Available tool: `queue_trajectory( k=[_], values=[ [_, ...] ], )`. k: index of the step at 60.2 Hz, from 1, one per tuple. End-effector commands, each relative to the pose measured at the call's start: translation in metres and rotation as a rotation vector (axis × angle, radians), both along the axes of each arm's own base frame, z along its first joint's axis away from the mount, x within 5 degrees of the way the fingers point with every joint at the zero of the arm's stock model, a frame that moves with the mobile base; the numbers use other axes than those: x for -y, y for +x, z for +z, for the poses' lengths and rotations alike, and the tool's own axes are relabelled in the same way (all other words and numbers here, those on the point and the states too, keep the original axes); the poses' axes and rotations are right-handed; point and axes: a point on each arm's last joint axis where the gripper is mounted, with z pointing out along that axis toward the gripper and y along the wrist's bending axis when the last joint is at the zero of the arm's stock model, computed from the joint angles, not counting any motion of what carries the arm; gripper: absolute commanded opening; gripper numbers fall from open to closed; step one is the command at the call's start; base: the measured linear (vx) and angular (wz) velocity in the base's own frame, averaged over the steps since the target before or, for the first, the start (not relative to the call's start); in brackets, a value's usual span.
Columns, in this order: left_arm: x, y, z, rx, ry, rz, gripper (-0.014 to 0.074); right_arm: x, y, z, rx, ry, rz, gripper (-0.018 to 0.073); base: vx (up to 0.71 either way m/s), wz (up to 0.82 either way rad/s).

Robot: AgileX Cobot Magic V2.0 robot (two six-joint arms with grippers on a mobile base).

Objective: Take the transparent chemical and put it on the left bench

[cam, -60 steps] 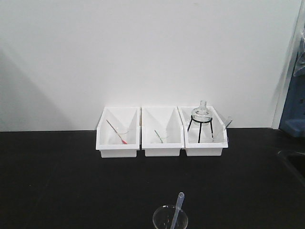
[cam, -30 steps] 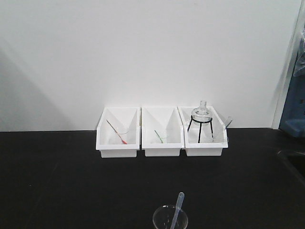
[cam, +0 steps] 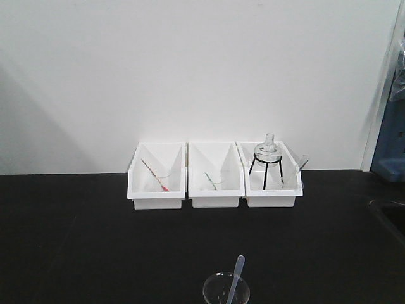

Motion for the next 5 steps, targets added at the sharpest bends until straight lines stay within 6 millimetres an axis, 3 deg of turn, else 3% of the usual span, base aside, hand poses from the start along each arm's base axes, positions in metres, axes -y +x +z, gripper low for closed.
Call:
queue_trajectory(
  k=[1,5],
  values=[
    [-0.0002,-0.0015,0.0027,0.081,-0.014,-0.001,-0.0003,-0.0003,-0.0001,0.0058,0.088,0.0,0.002,-0.0008,0.0,0.0],
    [-0.0002,-0.0015,0.0027,0.081,-0.014,-0.001,-0.0003,-0.0003,-0.0001,0.0058,0.088,0.0,0.002,-0.0008,0.0,0.0]
  ],
)
